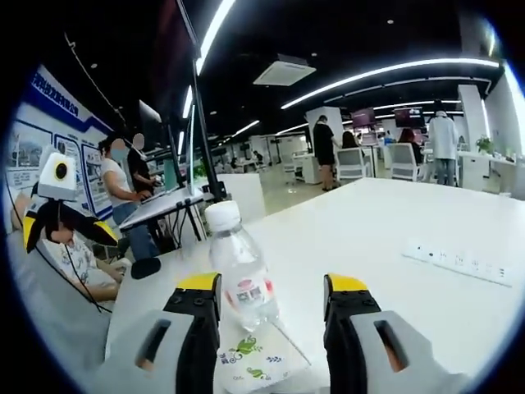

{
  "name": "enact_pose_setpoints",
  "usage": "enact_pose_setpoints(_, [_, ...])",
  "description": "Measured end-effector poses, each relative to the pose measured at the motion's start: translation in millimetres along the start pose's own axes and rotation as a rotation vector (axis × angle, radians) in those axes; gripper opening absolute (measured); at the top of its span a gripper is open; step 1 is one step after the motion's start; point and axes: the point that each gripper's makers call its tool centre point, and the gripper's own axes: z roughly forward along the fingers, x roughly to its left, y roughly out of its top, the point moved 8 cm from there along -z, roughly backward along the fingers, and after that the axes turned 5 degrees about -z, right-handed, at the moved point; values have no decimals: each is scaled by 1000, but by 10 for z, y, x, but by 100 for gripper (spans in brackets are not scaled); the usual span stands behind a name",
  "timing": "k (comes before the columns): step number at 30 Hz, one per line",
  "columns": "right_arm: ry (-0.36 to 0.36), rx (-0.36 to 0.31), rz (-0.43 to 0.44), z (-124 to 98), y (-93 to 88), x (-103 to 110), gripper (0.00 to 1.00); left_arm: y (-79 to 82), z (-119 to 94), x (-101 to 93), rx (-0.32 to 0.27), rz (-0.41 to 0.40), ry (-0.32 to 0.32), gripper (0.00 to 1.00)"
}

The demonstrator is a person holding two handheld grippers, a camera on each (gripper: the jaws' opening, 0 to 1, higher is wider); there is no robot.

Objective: Arrange the tabletop items into an orderly group along one side of the table until the central work area is clear of visible clutter.

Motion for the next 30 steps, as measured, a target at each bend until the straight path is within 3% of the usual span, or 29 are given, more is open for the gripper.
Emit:
enact_pose_setpoints(6, [12, 25, 8, -64, -53, -47, 43, 4, -4, 13, -9, -17, 1, 78])
enact_pose_setpoints(10, [12, 29, 39, -90, -94, -94, 42, -26, 1, 31, 17, -12, 14, 76])
enact_pose_setpoints(19, [81, 79, 85, -40, -233, -87, 40, -35, 33, 44, 19, -16, 5, 76])
enact_pose_setpoints(30, [142, 125, 148, -30, -304, -111, 27, -54, 47, 34, 30, -23, 6, 75])
